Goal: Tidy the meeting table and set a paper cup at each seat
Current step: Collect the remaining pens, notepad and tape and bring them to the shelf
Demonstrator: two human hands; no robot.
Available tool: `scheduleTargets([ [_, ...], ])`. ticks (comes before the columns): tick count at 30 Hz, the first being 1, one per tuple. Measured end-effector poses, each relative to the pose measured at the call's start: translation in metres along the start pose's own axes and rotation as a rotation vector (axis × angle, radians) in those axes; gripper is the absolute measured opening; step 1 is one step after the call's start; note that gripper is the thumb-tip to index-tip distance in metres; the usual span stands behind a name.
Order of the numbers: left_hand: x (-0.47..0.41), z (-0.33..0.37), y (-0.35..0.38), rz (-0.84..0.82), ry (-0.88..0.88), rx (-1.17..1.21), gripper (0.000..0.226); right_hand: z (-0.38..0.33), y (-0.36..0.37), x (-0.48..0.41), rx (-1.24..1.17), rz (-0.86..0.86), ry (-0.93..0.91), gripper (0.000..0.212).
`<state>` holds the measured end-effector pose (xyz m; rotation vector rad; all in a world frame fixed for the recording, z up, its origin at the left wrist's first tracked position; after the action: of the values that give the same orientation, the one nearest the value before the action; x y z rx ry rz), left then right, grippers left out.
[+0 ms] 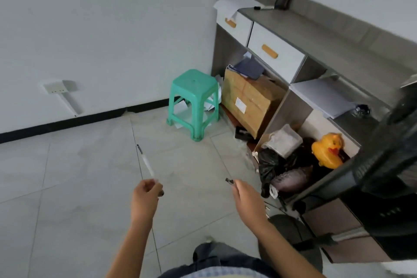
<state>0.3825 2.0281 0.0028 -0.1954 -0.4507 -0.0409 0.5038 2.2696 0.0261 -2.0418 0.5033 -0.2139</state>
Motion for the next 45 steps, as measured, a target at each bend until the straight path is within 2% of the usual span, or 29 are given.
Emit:
scheduleTargets([
  [2,-0.02,0.021,0.012,0.047,0.018,0.059,0.008,-0.001,-0.009,-0.043,0.099,0.02,-0.055,0.051],
  [3,-0.027,0.027,0.02,0.061,0.015,0.063,0.007,-0.001,-0.009,-0.059,0.121,0.019,-0.082,0.038],
  [4,-0.032,0.029,0.029,0.066,0.0,0.053,0.007,-0.001,-0.006,-0.072,0.114,-0.012,-0.101,0.033],
  [7,-0.044,0.017,0.058,0.046,-0.076,-0.025,0.004,0.006,0.019,-0.097,0.094,-0.187,-0.14,0.033],
  [11,-0.076,0.02,0.062,0.092,-0.129,-0.03,0.004,0.015,0.025,-0.139,0.07,-0.196,-0.117,0.052],
  [14,-0.122,0.037,0.04,0.214,-0.141,0.073,0.008,0.021,0.03,-0.18,0.061,-0.222,-0.09,0.033],
  [15,-0.138,0.041,0.032,0.26,-0.15,0.113,0.01,0.024,0.032,-0.194,0.062,-0.226,-0.085,0.034],
  [19,-0.208,0.053,0.029,0.341,-0.222,0.168,0.013,0.032,0.031,-0.255,-0.003,-0.161,-0.015,0.071],
  [21,-0.244,0.073,0.045,0.303,-0.229,0.148,0.013,0.034,0.03,-0.288,-0.004,-0.134,0.017,0.07],
  [24,-0.3,0.125,0.081,0.189,-0.165,0.105,0.012,0.03,0.027,-0.341,0.025,-0.131,0.053,0.042],
  [25,-0.316,0.145,0.093,0.154,-0.131,0.079,0.012,0.031,0.028,-0.358,0.023,-0.124,0.07,0.04],
  [26,-0.331,0.165,0.105,0.12,-0.095,0.049,0.01,0.026,0.028,-0.374,0.016,-0.112,0.084,0.048],
  [28,-0.359,0.198,0.126,0.062,-0.037,-0.006,0.007,0.02,0.029,-0.403,0.008,-0.079,0.103,0.081],
  [29,-0.37,0.21,0.137,0.036,-0.019,-0.028,0.007,0.019,0.033,-0.413,0.002,-0.078,0.108,0.087],
  [31,-0.388,0.226,0.161,-0.017,-0.006,-0.071,0.006,0.02,0.034,-0.429,0.018,-0.082,0.147,0.083],
  [33,-0.401,0.226,0.184,-0.072,-0.035,-0.119,0.006,0.029,0.033,-0.438,0.026,-0.07,0.185,0.098],
  [34,-0.405,0.224,0.196,-0.099,-0.05,-0.139,0.006,0.035,0.031,-0.441,0.024,-0.078,0.215,0.099],
  [36,-0.413,0.223,0.22,-0.146,-0.069,-0.166,0.005,0.053,0.021,-0.449,0.029,-0.036,0.291,0.073],
  [39,-0.432,0.234,0.258,-0.186,-0.08,-0.196,0.006,0.078,0.004,-0.474,0.009,0.03,0.333,0.065],
  [41,-0.45,0.252,0.285,-0.199,-0.05,-0.228,0.005,0.09,-0.012,-0.502,-0.034,0.085,0.357,0.043],
  [43,-0.468,0.277,0.313,-0.204,-0.006,-0.242,0.004,0.095,-0.034,-0.541,-0.11,0.173,0.338,0.041],
  [45,-0.485,0.305,0.341,-0.197,0.045,-0.238,0.004,0.091,-0.067,-0.588,-0.177,0.261,0.269,0.048],
])
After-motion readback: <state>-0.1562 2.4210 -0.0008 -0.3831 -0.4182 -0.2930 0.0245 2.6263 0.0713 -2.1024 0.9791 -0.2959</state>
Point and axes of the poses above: each hand's wrist, its own x-axis away from the middle knuckle, its own y-axis out of the palm, z = x × y, the point moved 9 cm from there along -x, towards the middle knuckle, and after that the axes turned 3 degrees about -y, right-handed, at the moved point
